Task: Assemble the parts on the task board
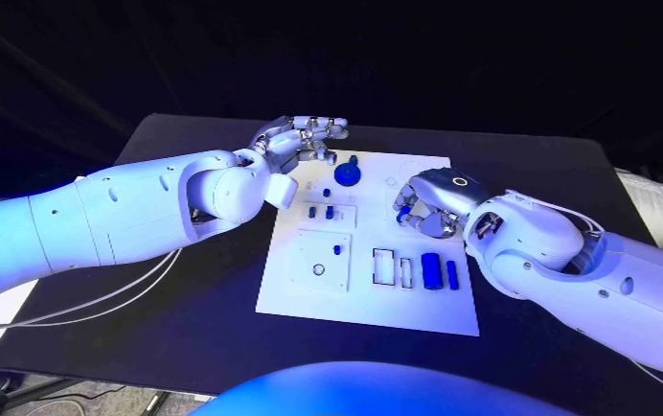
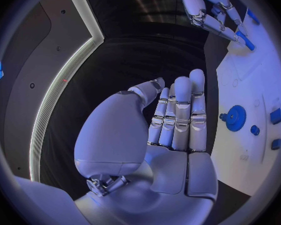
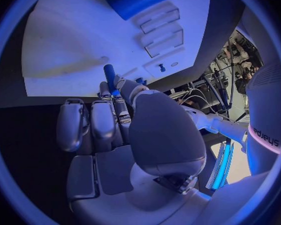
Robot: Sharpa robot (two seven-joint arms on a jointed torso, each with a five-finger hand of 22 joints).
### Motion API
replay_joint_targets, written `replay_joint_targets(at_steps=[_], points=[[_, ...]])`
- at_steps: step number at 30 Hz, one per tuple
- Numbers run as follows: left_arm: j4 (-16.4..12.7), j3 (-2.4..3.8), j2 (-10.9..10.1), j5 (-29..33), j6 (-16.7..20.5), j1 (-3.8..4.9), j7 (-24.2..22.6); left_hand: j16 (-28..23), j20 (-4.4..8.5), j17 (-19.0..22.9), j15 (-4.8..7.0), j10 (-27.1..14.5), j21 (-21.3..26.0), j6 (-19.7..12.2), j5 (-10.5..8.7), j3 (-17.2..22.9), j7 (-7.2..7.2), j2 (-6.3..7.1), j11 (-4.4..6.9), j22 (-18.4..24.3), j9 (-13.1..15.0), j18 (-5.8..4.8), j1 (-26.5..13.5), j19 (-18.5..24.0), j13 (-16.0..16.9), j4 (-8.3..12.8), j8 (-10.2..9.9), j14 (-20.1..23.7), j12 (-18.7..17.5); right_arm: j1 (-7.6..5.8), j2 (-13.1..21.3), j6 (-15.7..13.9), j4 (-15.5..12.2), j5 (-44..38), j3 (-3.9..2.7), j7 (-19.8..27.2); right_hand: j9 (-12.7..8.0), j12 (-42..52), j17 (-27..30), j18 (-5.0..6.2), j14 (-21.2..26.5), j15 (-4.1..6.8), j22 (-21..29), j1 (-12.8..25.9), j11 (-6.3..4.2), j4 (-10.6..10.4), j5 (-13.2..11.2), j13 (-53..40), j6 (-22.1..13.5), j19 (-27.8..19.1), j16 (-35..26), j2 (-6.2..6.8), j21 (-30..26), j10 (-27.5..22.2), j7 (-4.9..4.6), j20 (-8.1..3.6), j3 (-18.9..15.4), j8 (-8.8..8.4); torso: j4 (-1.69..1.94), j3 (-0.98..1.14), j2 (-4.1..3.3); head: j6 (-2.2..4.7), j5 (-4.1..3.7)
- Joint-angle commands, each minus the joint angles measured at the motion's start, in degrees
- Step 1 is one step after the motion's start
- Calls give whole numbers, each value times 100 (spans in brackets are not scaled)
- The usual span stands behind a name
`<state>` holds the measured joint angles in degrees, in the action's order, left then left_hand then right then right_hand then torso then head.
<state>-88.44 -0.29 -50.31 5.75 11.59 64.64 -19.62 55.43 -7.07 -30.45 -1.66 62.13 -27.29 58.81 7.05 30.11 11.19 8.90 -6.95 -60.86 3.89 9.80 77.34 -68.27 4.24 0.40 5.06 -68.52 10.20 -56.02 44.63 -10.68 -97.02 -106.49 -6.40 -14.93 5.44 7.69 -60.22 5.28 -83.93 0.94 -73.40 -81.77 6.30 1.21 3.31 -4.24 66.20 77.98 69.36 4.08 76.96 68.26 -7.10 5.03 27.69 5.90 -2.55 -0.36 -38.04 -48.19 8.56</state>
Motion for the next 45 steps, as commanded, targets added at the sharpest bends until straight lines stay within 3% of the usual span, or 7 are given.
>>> replay_joint_targets(at_steps=[1,7,14,20,27,31,45], points=[[-9,4,11,-19,-107,-3,-36,21,-23,9,-10,-39,41,-37,28,-6,1,-26,-3,10,-1,60,-2,-4,0,34,37,41,24,11,69,-426,-267,60,-52,-14,-7,-37,-6,-104,-189,29,-15,-106,-291,33,18,-13,13,46,33,-46,37,349,-38,-13,66,7,-17,-3,-6,0,-16],[-7,5,27,-19,-114,-4,-40,21,-23,9,-10,-39,41,-37,28,-6,1,-26,-3,10,-1,60,-2,-4,0,34,37,41,24,74,45,-444,-624,138,-116,19,-5,-64,-5,-105,-187,21,-20,-93,-279,51,20,-13,7,41,40,-33,42,345,-54,-10,96,-5,-8,-9,2,-51,32],[16,5,78,-19,-127,-5,-43,22,-23,12,-10,-44,43,-41,29,-6,0,-27,-3,12,-1,61,8,-3,0,45,40,45,30,255,-387,-347,-796,267,-101,198,-10,-120,14,-103,-179,3,-18,-49,-256,51,23,-10,-30,27,38,-36,42,316,-76,3,144,-41,-6,-5,-5,-74,61],[29,5,118,-19,-134,-5,-43,22,-23,12,-10,-44,43,-41,29,-6,0,-27,-3,12,-1,61,8,-3,0,45,40,45,30,387,-798,-188,-614,356,26,353,-11,-150,29,-98,-175,-5,-8,-38,-246,65,41,-10,-49,14,36,-42,36,303,-86,11,178,-60,-9,-19,4,-101,93],[31,5,151,-19,-143,-4,-39,22,-23,12,-10,-44,43,-41,29,-6,0,-27,-3,12,-1,61,8,-3,0,45,40,45,30,523,-1076,-66,-285,348,141,458,-11,-166,44,-94,-171,-10,3,-31,-240,73,59,-10,-56,1,30,-43,28,297,-92,15,196,-69,-6,-5,-19,-151,162],[38,5,168,-19,-146,-4,-37,22,-23,12,-10,-44,43,-41,29,-6,0,-27,-3,12,-1,61,8,-3,0,45,40,45,30,559,-1158,-12,-173,328,169,487,-11,-170,54,-94,-169,-12,4,-26,-238,76,67,-10,-57,-1,24,-41,27,296,-94,16,200,-71,-13,-11,-7,-181,184],[60,5,195,-19,-160,-4,-34,22,-23,12,-10,-44,43,-41,29,-6,0,-27,-3,12,-1,61,8,-3,0,45,40,45,30,613,-1256,114,-35,334,211,525,-9,-174,59,-93,-167,-14,7,-16,-236,75,77,-12,-54,-5,23,-44,25,300,-97,19,205,-72,-20,-5,-4,-181,219]])
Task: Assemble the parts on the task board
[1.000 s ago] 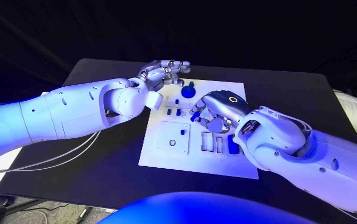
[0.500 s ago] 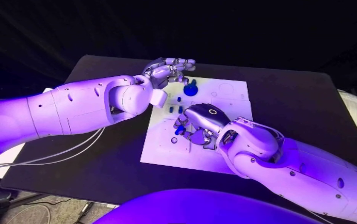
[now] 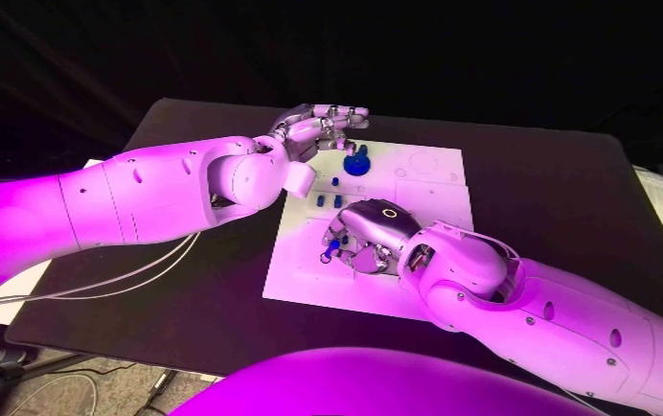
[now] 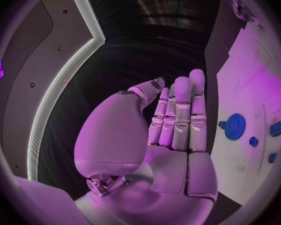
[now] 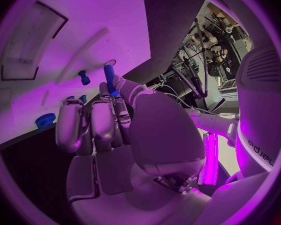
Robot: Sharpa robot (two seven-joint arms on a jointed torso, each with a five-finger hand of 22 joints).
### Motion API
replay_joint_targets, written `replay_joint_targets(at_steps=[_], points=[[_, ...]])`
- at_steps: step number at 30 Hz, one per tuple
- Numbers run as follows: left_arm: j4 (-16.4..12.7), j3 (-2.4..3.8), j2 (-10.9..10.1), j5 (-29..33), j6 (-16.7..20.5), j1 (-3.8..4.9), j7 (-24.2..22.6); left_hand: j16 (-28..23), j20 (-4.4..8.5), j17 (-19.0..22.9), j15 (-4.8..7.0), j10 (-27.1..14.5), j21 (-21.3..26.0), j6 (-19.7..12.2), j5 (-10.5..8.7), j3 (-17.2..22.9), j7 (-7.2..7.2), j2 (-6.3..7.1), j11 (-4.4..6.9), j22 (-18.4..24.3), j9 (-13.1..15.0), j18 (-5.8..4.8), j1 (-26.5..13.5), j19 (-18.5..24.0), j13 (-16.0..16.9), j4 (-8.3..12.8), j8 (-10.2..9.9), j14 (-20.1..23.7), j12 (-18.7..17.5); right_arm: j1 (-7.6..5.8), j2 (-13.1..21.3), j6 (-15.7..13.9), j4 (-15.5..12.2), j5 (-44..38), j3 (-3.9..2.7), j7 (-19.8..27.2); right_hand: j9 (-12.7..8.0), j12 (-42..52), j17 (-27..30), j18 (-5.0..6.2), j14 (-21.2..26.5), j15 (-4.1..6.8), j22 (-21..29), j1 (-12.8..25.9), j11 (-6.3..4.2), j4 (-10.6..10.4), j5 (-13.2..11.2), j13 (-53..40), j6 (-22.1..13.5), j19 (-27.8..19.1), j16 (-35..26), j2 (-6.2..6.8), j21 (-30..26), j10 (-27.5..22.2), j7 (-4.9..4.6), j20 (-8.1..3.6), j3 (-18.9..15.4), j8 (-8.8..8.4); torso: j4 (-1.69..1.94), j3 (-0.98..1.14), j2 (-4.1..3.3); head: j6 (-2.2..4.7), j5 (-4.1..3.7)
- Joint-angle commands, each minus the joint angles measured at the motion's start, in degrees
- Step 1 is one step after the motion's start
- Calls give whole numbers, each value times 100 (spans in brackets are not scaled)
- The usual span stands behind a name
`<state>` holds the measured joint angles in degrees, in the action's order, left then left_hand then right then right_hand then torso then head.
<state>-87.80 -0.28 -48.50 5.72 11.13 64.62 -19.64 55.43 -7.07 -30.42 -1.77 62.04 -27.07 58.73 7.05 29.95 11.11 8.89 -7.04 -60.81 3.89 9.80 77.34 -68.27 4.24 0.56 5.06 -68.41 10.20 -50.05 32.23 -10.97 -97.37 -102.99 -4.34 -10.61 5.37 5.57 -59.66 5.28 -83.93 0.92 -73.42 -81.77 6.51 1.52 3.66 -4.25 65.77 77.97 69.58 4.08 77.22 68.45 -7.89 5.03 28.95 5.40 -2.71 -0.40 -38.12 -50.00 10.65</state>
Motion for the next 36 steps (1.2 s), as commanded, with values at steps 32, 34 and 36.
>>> replay_joint_targets(at_steps=[32,34,36], points=[[-4,5,16,-16,-119,-2,-21,26,-22,14,2,-40,24,-35,29,7,11,-30,5,9,0,62,16,-2,0,42,45,39,42,85,-254,395,293,-116,119,-70,0,-9,65,-78,-151,-27,59,88,-245,29,53,-11,-33,-53,-30,-6,-41,257,-27,33,63,-45,-3,-1,4,0,30],[-2,5,17,-16,-119,-2,-20,26,-22,14,2,-40,24,-35,29,7,11,-30,5,9,0,62,16,-2,0,42,45,39,42,85,-256,389,292,-86,121,-48,-40,-134,181,-41,-117,-82,219,277,-188,-45,103,27,-214,-181,-109,105,-170,59,-89,64,-27,-147,-3,1,7,0,27],[-1,5,17,-16,-119,-2,-20,26,-22,14,2,-40,24,-35,29,7,11,-30,5,9,0,62,16,-2,0,42,45,39,42,85,-256,374,293,-57,123,-32,-99,-215,336,8,-68,-160,432,446,-97,-115,132,69,-461,-348,-220,228,-347,-226,-179,119,-121,-199,-3,0,7,0,29]])
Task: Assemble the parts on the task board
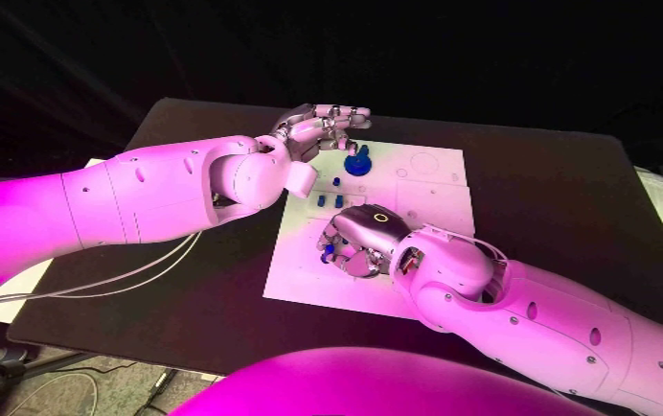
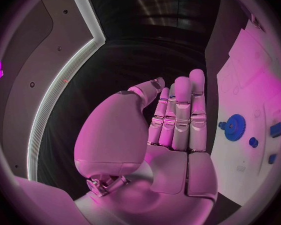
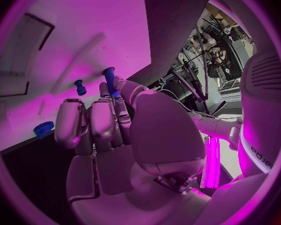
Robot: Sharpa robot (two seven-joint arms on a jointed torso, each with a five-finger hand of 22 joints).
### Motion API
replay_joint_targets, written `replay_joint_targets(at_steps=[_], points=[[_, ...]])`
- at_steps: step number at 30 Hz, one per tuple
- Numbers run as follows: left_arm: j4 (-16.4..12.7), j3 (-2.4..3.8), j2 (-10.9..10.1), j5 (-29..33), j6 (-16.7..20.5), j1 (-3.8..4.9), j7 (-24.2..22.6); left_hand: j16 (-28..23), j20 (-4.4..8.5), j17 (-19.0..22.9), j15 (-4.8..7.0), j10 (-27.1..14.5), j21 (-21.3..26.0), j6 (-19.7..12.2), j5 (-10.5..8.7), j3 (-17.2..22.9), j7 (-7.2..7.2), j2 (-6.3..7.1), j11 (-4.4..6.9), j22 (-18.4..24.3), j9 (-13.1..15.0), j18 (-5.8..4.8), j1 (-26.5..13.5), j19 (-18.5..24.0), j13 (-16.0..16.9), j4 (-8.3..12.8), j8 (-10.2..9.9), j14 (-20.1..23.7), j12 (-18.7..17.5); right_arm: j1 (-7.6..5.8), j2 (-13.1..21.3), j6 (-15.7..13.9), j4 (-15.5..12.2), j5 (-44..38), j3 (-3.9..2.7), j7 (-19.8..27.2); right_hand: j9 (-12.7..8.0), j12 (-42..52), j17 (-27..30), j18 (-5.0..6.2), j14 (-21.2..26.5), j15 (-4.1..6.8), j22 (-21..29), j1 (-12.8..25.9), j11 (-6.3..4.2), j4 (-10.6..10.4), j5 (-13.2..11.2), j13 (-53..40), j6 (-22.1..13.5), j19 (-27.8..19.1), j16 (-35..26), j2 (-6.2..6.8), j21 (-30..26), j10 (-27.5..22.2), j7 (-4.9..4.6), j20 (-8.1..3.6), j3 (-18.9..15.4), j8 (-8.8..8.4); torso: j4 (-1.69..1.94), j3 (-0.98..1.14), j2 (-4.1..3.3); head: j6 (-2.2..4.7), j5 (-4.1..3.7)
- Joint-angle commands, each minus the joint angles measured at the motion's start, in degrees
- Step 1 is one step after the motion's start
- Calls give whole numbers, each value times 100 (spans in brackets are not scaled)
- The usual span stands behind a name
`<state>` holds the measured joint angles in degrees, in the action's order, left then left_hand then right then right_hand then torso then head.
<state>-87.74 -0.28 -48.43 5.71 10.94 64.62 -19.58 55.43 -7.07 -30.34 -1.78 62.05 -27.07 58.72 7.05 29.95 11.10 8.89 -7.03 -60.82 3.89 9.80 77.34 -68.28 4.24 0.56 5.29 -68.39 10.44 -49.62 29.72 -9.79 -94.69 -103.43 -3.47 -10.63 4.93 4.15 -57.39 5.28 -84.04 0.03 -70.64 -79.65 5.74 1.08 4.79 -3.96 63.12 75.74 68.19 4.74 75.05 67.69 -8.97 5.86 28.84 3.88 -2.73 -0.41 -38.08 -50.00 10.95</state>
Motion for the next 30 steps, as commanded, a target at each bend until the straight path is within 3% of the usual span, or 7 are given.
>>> replay_joint_targets(at_steps=[1,6,12,17,22,26,30], points=[[-7,5,10,-15,-100,-2,-25,26,-22,6,3,-41,24,-35,29,7,11,-30,4,10,0,61,16,-2,0,42,22,37,18,43,-5,233,28,4,38,-14,-113,-63,214,58,-22,-135,375,344,69,-113,12,46,-482,-295,-157,267,-319,-457,-157,95,-223,-49,-2,0,4,0,-3],[-4,5,9,-15,-100,-2,-22,26,-22,6,3,-41,24,-35,29,7,11,-30,4,10,0,61,16,-2,0,42,22,37,18,42,8,-11,25,36,40,-21,-125,-20,478,146,39,-192,718,426,138,-125,10,29,-1013,-505,-333,363,-637,-1216,-145,192,-752,-34,1,0,4,0,1],[7,4,10,-15,-109,-2,-13,26,-22,6,3,-41,24,-35,29,7,11,-30,4,10,0,61,16,-2,0,42,22,37,18,87,157,-656,-118,163,22,184,-107,94,642,162,68,-183,807,339,129,-116,40,12,-990,-517,-432,250,-723,-1255,-124,190,-1061,-6,1,8,6,3,-11],[24,4,-10,-15,-121,-3,2,29,-23,10,2,-47,26,-39,28,2,13,-34,2,11,1,61,15,-2,0,47,26,42,27,162,569,-1187,-513,435,-190,402,-109,231,688,149,57,-150,767,263,91,-90,70,8,-913,-440,-455,159,-686,-1037,-105,163,-1154,-14,-27,4,13,60,-31],[32,4,-43,-15,-130,-5,16,29,-23,10,2,-47,26,-39,28,2,13,-34,2,11,1,61,15,-2,0,47,26,42,27,125,1224,-1305,-948,1063,-399,327,-104,371,667,138,31,-122,730,306,51,-141,88,2,-814,-385,-426,102,-654,-738,-89,139,-1241,-1,-75,-5,54,146,-118],[32,3,-75,-15,-128,-7,23,29,-23,10,2,-47,26,-39,28,2,13,-34,2,11,1,61,15,-2,0,47,26,42,27,38,1832,-1237,-1234,1873,-461,16,-64,646,290,52,-88,-47,366,411,-56,-281,98,-80,-482,-108,-123,17,-345,-54,-67,87,-1262,116,-128,-8,75,178,-214],[14,3,-109,-15,-119,-9,27,29,-23,10,2,-47,26,-39,28,2,13,-34,2,11,1,61,15,-2,0,47,26,42,27,3,2384,-1209,-1437,2350,-484,-452,-80,1173,-202,-57,-204,99,-99,801,-249,-603,424,-409,-462,225,265,134,52,853,72,-33,-1536,113,-207,-9,86,234,-349]])
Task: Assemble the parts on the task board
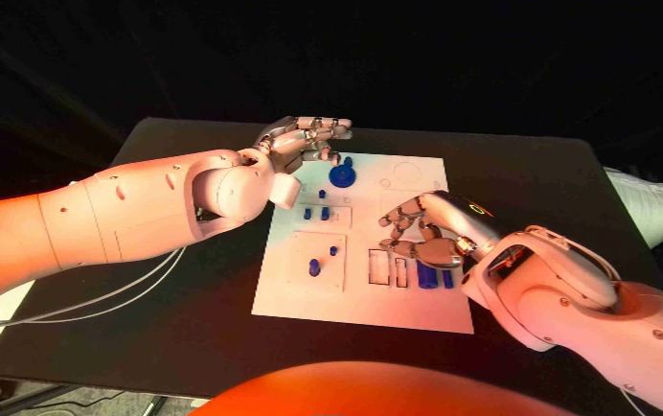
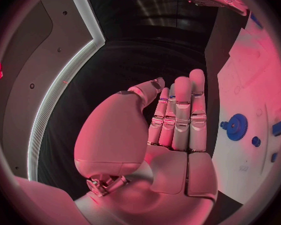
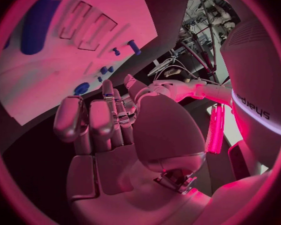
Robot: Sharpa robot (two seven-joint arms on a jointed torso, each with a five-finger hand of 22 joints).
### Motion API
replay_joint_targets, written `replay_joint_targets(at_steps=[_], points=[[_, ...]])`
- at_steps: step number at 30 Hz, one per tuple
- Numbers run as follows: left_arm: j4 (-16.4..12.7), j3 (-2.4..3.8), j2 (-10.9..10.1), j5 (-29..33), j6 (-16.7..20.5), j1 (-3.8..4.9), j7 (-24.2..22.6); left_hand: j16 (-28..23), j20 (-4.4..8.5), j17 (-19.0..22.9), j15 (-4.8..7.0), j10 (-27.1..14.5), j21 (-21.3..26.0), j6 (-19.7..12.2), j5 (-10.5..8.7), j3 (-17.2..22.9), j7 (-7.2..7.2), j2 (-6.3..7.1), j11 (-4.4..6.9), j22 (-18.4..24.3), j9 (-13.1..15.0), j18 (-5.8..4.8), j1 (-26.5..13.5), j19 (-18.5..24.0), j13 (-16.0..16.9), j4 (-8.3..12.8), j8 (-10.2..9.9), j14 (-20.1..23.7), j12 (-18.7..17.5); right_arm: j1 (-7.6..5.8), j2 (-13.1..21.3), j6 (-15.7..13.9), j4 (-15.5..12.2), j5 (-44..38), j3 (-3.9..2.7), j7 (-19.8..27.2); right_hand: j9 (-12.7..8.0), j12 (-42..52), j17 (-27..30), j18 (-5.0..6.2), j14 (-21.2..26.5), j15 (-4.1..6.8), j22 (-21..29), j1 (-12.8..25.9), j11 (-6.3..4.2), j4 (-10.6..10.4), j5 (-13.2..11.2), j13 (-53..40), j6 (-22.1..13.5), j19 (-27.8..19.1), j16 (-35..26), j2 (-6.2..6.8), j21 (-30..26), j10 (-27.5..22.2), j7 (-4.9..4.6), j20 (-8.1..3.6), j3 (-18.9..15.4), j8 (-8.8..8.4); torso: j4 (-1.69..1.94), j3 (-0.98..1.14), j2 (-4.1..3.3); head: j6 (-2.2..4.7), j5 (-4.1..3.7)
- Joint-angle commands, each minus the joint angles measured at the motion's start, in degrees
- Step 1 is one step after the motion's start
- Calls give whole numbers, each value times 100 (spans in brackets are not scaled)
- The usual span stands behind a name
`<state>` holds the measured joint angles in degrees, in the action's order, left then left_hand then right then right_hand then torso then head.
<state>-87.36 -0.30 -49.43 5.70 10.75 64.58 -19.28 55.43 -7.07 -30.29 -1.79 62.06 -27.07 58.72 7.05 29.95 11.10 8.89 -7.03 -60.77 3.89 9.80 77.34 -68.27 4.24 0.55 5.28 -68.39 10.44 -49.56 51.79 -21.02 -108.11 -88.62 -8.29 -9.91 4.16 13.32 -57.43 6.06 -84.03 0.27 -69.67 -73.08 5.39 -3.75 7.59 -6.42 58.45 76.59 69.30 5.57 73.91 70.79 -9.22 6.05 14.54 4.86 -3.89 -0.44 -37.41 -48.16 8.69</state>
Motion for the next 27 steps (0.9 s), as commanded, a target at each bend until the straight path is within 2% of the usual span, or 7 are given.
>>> replay_joint_targets(at_steps=[1,3,5,6,11,16,27], points=[[-32,4,-17,-14,-98,-5,-2,29,-23,5,2,-48,26,-39,28,2,14,-34,1,6,1,61,15,-2,0,47,27,41,27,-4,299,-81,-133,899,-5,-650,4,477,-424,-181,-249,125,-379,246,-263,-209,259,-323,38,264,320,82,320,775,155,-98,-205,42,-112,-4,21,64,-153],[-48,4,-29,-14,-97,-7,-1,29,-23,5,2,-48,26,-39,28,2,14,-34,1,6,1,61,15,-2,0,47,27,41,27,8,505,-69,-197,836,-8,-901,28,1032,-867,-259,-318,212,-699,370,-354,-369,549,-842,132,471,649,132,587,949,250,-198,-420,132,-143,-1,23,88,-226],[-67,4,-36,-14,-100,-10,-1,29,-23,5,2,-48,26,-39,28,2,14,-34,1,6,1,61,15,-2,0,47,27,41,27,34,671,-29,-257,655,-10,-1168,59,2599,-1228,-313,-350,246,-921,499,-404,-572,754,-2555,197,602,903,126,767,1082,291,-243,-637,221,-170,5,25,100,-298],[-74,4,-38,-14,-101,-11,-1,29,-23,5,2,-48,26,-39,28,2,14,-34,1,6,1,61,15,-2,0,47,27,41,27,47,728,-12,-281,563,-11,-1273,89,3488,-1399,-320,-329,257,-1016,342,-411,-746,839,-3604,157,632,1042,-21,847,741,271,-301,-830,304,-181,7,26,97,-325],[-107,4,-49,-14,-106,-18,1,29,-23,5,2,-48,26,-39,28,2,14,-34,1,6,1,61,15,-2,0,47,27,41,27,120,933,187,-387,22,-11,-1827,166,4593,-1733,-382,-352,220,-1235,398,-379,-1248,1014,-4972,98,744,1263,25,1011,601,290,-223,-1412,489,-209,6,30,91,-428],[-117,4,-52,-14,-105,-22,6,29,-23,5,2,-49,27,-39,28,2,14,-34,1,7,0,61,14,-2,0,47,28,42,28,166,942,531,-368,-202,-6,-2172,198,4877,-1860,-401,-366,208,-1317,416,-370,-1289,990,-5387,41,791,1341,-65,1072,629,280,-208,-1654,571,-177,1,26,72,-524],[-136,4,-46,-15,-119,-24,3,37,-34,19,-13,-80,43,-60,22,-41,23,-43,-10,17,0,56,-53,6,-3,16,36,57,49,191,643,788,-157,-277,29,-2283,248,6166,-2241,-443,-423,196,-1477,340,-363,-1285,1009,-6811,-36,896,1559,-268,1192,1177,273,-191,-1956,706,-133,-9,19,72,-549]])
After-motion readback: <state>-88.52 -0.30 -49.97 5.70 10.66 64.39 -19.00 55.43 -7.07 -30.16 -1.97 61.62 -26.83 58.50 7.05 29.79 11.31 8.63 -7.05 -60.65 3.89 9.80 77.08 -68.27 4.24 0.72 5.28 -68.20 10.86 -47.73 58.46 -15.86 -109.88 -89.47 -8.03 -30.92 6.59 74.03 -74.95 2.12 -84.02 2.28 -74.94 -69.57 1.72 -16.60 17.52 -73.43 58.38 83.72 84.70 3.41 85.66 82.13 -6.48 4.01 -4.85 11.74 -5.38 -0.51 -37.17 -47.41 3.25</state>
